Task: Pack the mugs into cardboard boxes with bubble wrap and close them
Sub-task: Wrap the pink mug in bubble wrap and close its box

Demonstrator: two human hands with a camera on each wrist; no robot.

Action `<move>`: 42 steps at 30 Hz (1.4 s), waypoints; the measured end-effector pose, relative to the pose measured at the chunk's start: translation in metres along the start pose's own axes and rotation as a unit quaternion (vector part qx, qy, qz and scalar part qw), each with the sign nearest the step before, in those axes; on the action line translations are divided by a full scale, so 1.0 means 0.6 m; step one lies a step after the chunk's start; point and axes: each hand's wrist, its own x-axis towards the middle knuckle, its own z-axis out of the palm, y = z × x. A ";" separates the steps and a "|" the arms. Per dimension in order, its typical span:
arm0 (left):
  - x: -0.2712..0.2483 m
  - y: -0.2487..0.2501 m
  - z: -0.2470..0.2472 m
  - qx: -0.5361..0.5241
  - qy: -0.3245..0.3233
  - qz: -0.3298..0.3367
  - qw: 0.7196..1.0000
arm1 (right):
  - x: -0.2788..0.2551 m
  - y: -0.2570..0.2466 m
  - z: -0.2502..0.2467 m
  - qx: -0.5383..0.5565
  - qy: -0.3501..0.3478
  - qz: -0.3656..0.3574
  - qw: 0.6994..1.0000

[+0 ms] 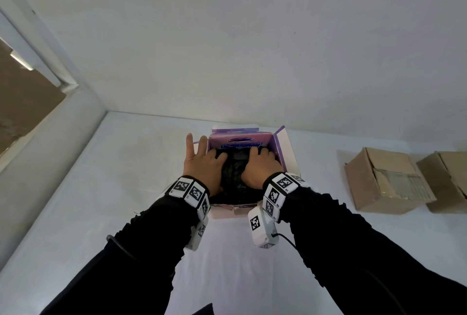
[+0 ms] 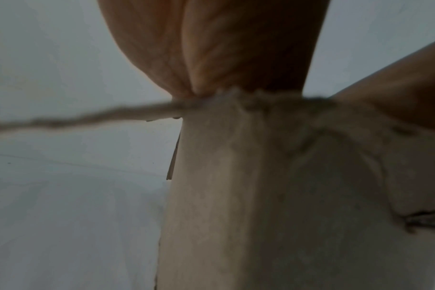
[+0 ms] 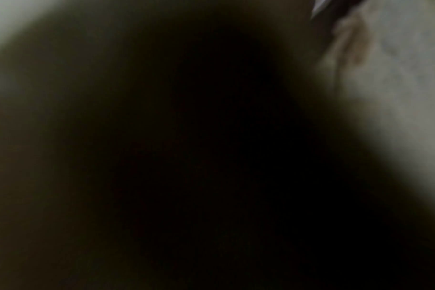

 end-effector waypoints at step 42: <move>-0.126 -0.063 0.076 -0.318 0.165 0.088 0.929 | -0.035 0.005 0.047 -0.244 0.096 -0.397 0.879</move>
